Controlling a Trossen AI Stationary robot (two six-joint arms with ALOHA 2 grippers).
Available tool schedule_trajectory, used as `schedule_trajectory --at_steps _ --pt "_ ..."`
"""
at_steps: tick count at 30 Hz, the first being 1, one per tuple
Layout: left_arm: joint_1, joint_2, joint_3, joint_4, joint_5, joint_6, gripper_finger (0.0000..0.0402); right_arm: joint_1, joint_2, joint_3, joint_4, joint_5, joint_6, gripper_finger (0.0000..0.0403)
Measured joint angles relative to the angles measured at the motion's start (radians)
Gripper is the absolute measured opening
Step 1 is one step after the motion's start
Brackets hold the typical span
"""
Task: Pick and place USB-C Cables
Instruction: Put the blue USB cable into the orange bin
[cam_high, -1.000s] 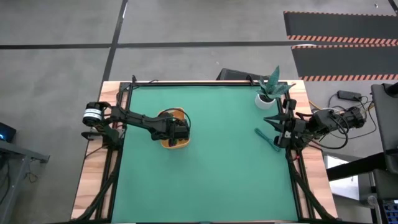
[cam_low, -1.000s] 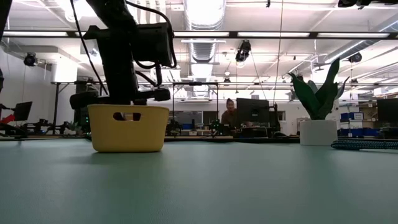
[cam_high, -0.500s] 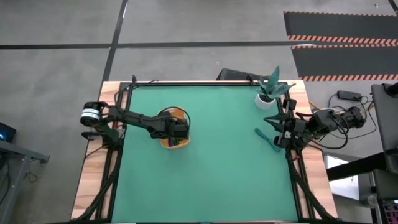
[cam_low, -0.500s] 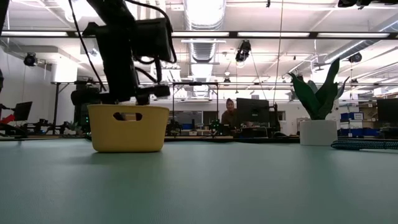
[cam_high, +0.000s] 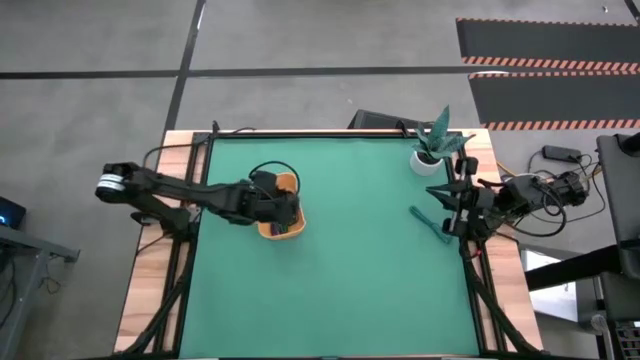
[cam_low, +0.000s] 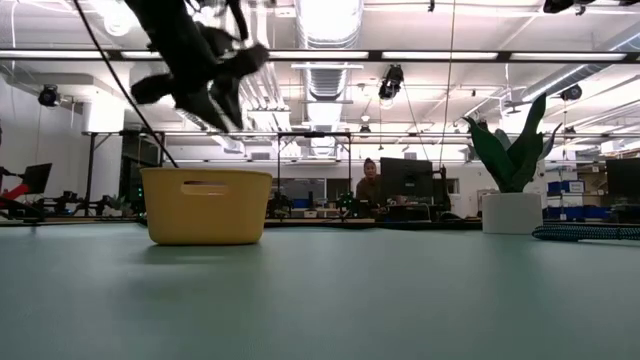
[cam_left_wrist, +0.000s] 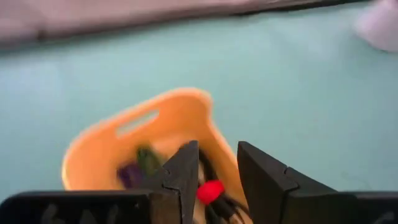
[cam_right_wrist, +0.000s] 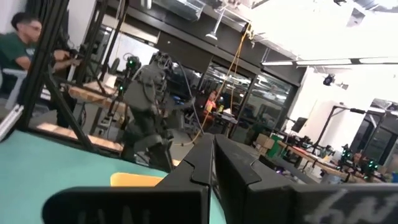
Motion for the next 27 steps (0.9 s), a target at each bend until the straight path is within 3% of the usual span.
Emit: schedule_trajectory --at_steps 4,8,14,18,21,27 --pt "-0.054 -0.060 -0.012 0.098 -0.074 0.309 0.0096 0.000 0.000 0.000 0.005 0.004 0.041 0.0009" --pt "-0.130 -0.080 -0.013 0.235 -0.077 0.638 0.0096 0.000 0.001 0.001 0.001 0.094 0.117 0.0009" --pt "-0.263 -0.088 -0.013 0.464 -0.054 1.135 0.0096 0.000 0.037 -0.001 -0.127 0.132 0.401 0.0009" --pt "-0.332 -0.088 -0.014 0.533 0.041 1.398 0.0096 0.000 0.116 -0.001 -0.175 0.141 0.615 0.0009" --pt "-0.351 -0.095 -0.028 0.576 0.130 1.514 0.0096 0.000 0.198 -0.002 -0.179 0.162 0.726 0.0009" --pt "-0.346 -0.169 -0.211 0.870 0.246 1.705 0.0095 0.000 0.382 0.002 -0.188 0.156 0.915 0.0009"
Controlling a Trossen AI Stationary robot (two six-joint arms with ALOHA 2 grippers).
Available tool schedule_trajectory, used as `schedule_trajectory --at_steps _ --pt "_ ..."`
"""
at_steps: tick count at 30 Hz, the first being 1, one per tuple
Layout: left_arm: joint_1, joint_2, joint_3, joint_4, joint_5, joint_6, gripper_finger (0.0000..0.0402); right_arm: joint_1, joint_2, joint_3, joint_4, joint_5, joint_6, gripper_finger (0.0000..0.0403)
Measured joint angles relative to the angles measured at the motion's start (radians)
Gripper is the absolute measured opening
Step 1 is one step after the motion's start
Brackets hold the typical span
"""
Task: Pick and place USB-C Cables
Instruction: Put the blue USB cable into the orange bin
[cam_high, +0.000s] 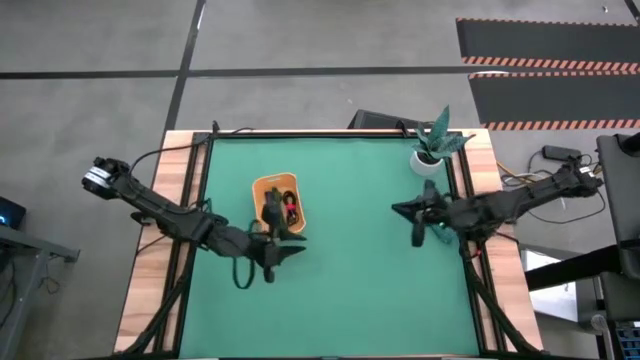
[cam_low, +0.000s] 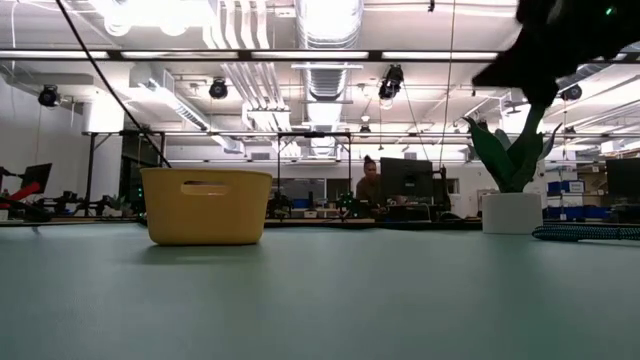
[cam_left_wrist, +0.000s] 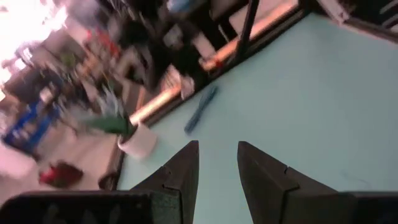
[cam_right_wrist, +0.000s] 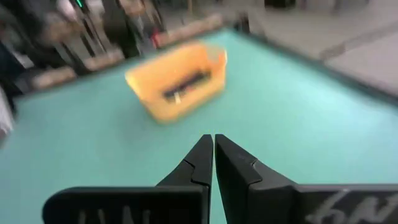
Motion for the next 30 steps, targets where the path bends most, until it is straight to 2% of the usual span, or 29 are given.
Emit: schedule_trajectory --at_steps 3,8,10,15,23,30 --pt "0.004 -0.062 -0.113 0.193 0.005 0.075 0.0095 0.000 0.072 0.033 -0.071 -0.030 0.103 0.0009" --pt "0.013 -0.166 -0.257 0.418 0.003 0.084 0.0095 0.000 0.171 0.153 -0.370 -0.034 0.319 0.0009" --pt "0.013 -0.205 -0.296 0.445 0.004 0.084 0.0095 -0.002 0.211 0.200 -0.541 -0.050 0.395 0.0009" --pt "0.014 -0.283 -0.333 0.474 0.002 0.084 0.0095 -0.038 0.283 0.306 -0.779 -0.155 0.481 0.0008" --pt "0.014 -0.347 -0.332 0.473 0.000 0.083 0.0095 -0.169 0.357 0.342 -0.911 -0.343 0.466 0.0008" --pt "0.014 -0.346 -0.332 0.471 0.000 0.083 0.0095 -0.333 0.422 0.335 -1.024 -0.394 0.453 0.0008"
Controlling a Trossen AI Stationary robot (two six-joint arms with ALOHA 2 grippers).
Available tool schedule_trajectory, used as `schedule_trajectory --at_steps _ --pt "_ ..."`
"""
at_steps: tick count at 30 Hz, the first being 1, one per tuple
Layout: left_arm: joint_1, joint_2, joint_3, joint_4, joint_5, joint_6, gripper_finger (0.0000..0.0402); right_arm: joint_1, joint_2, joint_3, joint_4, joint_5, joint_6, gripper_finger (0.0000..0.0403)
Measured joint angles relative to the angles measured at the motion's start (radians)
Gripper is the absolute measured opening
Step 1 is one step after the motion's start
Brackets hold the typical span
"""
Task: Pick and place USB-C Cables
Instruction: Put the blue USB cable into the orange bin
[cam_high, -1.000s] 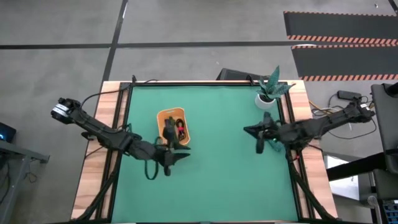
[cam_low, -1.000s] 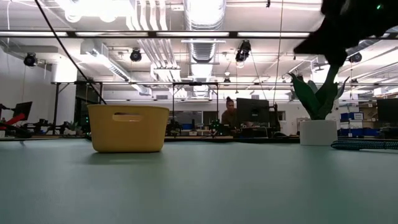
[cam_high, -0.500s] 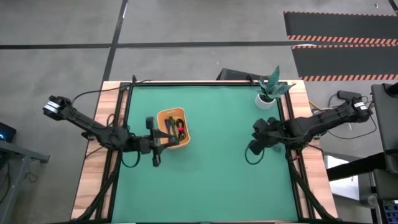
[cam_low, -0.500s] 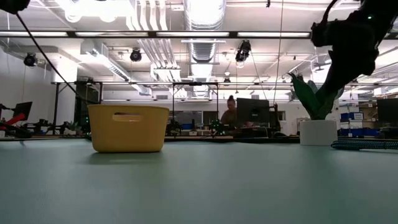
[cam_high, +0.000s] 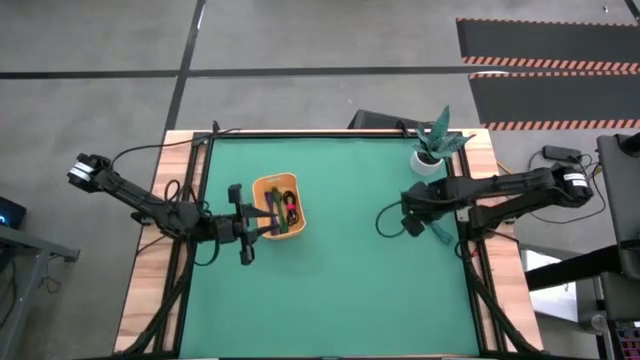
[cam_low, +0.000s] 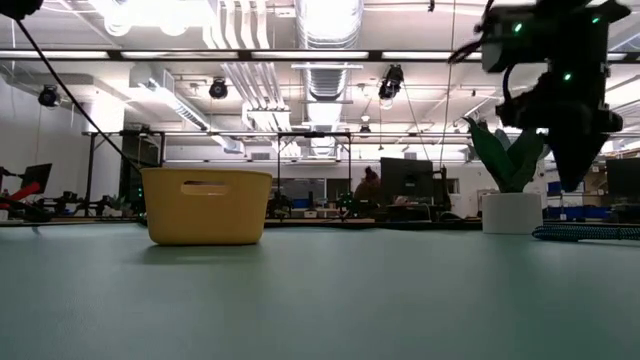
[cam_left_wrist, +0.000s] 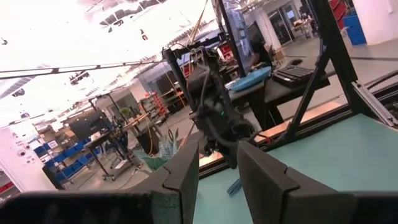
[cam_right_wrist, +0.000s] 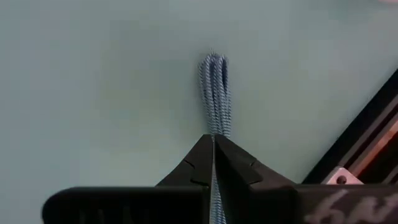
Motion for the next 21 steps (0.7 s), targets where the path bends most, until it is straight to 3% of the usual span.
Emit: schedule_trajectory --at_steps 9,14,21 --pt "0.000 -0.004 0.000 0.000 0.000 0.001 0.0096 -0.135 0.092 -0.007 -0.001 -0.092 -0.154 0.0008" --pt "0.000 -0.001 0.000 0.001 -0.001 0.001 0.0096 -0.162 0.136 -0.007 -0.008 -0.157 -0.180 0.0008" --pt "0.000 0.000 0.000 0.001 -0.001 0.001 0.0096 -0.163 0.166 -0.007 -0.015 -0.165 -0.182 0.0027"
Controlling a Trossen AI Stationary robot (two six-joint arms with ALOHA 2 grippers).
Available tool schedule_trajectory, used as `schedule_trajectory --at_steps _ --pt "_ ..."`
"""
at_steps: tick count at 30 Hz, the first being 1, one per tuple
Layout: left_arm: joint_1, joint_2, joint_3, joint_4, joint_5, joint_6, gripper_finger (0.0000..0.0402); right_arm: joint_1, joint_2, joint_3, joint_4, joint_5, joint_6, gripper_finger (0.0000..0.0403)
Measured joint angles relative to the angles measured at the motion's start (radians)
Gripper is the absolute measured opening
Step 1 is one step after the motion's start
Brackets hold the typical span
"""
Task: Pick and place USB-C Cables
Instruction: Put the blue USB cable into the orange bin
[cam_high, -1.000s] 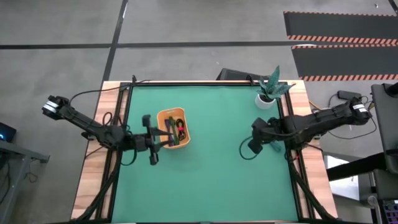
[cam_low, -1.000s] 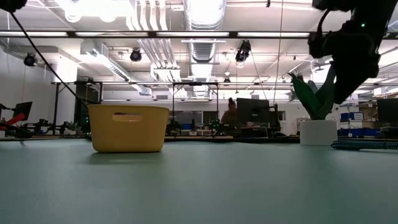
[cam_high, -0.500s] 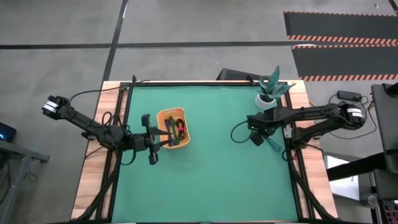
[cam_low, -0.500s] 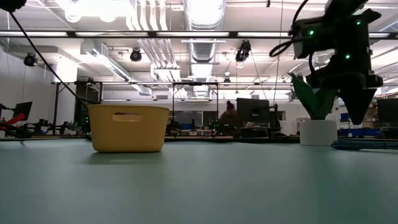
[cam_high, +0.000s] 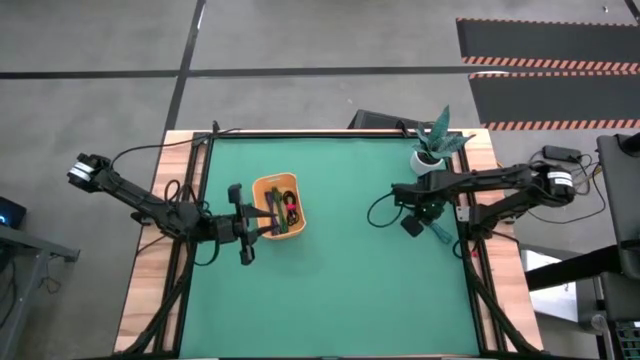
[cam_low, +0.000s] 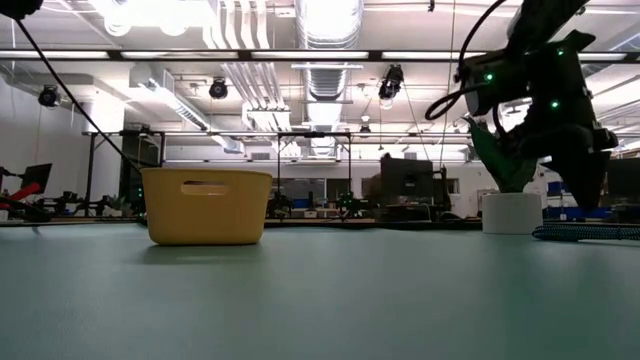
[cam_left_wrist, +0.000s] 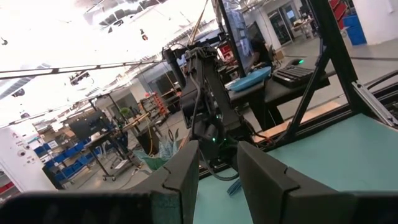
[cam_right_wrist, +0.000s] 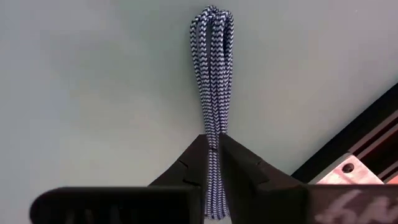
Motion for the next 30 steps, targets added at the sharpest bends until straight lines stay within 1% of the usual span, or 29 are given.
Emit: schedule_trajectory --at_steps 11,15,18,26,30 --pt "0.000 0.000 0.000 0.001 0.000 0.001 0.0096 -0.001 0.031 0.000 0.006 0.010 0.000 0.0119" --pt "0.000 0.000 0.000 0.000 0.000 0.001 0.0096 -0.001 0.049 0.000 0.010 0.022 -0.001 0.0142" --pt "0.000 0.000 0.000 0.000 0.000 0.001 0.0096 -0.001 0.068 0.000 0.018 0.037 -0.001 0.0148" --pt "0.000 0.000 0.000 0.000 -0.001 0.002 0.0096 -0.001 0.150 -0.002 0.068 0.062 -0.008 0.0146" --pt "0.000 0.000 0.001 0.000 -0.008 0.003 0.0096 -0.001 0.198 -0.003 0.082 0.063 -0.040 0.0146"
